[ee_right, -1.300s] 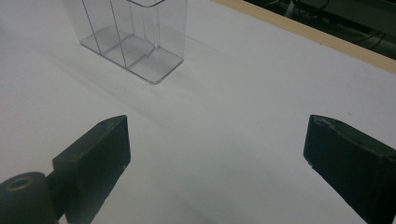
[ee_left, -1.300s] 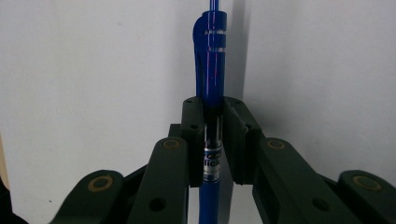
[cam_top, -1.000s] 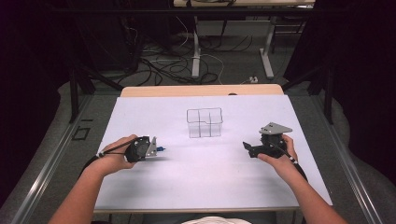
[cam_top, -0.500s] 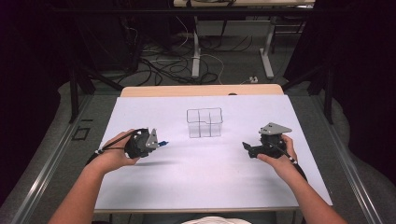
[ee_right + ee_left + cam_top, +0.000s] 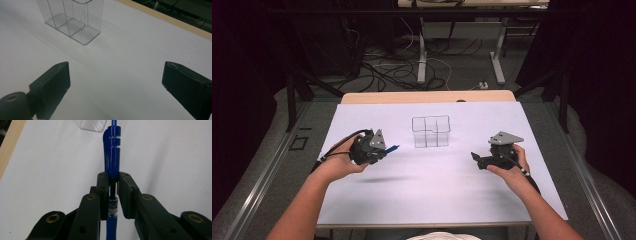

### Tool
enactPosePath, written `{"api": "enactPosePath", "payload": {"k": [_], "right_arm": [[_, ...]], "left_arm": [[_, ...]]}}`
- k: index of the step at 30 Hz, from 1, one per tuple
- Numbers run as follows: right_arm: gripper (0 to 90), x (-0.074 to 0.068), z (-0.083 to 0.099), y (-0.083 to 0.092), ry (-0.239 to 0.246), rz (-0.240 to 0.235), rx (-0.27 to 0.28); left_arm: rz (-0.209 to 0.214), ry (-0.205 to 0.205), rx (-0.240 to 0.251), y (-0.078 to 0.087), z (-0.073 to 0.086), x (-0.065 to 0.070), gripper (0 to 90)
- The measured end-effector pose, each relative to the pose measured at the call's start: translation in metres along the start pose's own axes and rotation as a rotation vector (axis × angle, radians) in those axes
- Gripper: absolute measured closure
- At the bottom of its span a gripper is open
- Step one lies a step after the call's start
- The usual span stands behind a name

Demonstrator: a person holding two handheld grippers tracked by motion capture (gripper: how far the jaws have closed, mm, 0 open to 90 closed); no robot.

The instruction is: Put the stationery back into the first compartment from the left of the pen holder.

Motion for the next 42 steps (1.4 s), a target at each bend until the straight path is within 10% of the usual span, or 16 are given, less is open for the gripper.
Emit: {"api": "enactPosePath", "payload": {"k": [31,35,42], "right_arm": [[0.1,-0.011,-0.007,0.001,0.030,-0.026,0.046],[0.0,-0.019,-0.011,0.002,0.080,-0.043,0.063],[9.0,-0.040,-0.021,0.005,0.323,-0.006,0.078]], "left_arm": [[0.209,0.282,0.154,-0.009,-0.056,-0.008,79.3],[0.227,0.313,0.158,-0.012,-0.061,-0.011,79.3],[0.254,0.348,0.158,-0.017,-0.069,-0.013,79.2]]}}
Point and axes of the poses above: each handheld gripper's, and its own axes: y roughly backward along the jaws, z roughly out of its underside, x roughly to its right, the point moved 2 cm from there along -y, roughly forward along the jaws, and after that the axes turned 3 degrees about z, right-handed, at the moved point
